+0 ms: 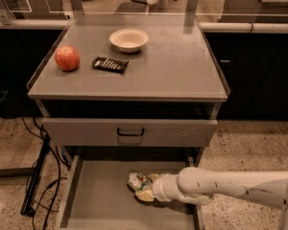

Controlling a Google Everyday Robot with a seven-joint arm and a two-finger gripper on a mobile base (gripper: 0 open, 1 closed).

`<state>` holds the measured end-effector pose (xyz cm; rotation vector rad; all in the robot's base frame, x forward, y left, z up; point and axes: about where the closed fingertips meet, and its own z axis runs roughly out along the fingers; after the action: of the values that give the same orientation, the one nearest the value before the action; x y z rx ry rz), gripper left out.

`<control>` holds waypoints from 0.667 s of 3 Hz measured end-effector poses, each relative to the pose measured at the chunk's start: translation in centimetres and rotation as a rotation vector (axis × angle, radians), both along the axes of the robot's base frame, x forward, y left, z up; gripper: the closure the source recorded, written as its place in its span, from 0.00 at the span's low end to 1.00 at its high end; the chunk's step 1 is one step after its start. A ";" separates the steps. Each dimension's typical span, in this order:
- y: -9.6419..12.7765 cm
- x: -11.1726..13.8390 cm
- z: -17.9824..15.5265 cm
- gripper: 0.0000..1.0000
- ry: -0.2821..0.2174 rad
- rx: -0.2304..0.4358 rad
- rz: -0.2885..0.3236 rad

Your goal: Place 7up can into middle drawer

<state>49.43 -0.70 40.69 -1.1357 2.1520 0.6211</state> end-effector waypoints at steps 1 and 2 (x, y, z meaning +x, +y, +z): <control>-0.5 0.6 -2.8 1.00 -0.021 0.009 -0.036; -0.8 0.8 -4.0 1.00 -0.031 0.010 -0.058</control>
Offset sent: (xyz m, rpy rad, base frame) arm 0.0118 -0.0154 -0.0533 0.0088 -0.0476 -0.0902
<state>50.24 -1.54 36.72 -1.0668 2.1450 0.5838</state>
